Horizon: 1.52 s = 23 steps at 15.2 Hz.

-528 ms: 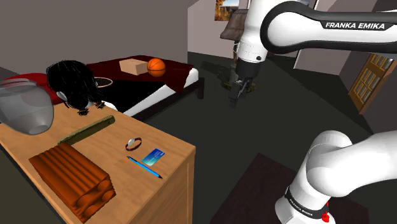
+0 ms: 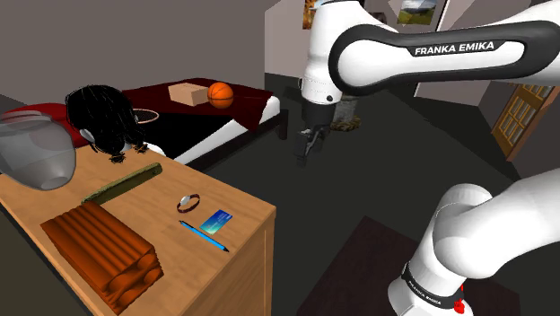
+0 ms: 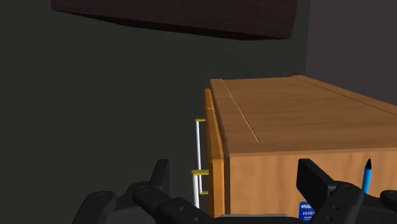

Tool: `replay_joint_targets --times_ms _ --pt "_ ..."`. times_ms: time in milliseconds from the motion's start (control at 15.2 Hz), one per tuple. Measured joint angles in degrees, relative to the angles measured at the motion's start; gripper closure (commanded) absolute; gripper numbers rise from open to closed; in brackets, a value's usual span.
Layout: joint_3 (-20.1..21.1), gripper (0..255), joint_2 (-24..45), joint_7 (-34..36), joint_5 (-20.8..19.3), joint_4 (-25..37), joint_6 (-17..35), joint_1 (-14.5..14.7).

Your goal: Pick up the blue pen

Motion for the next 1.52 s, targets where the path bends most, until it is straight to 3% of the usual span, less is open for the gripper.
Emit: replay_joint_targets --times_ms 462,792,1518 --pt "7.6 0 12.3 7.6 1.1 5.1 5.0 1.4" --pt "12.3 0 22.6 13.3 -0.4 11.1 7.4 2.0" --pt "18.5 0 48.2 26.7 -10.0 29.0 8.7 6.5"
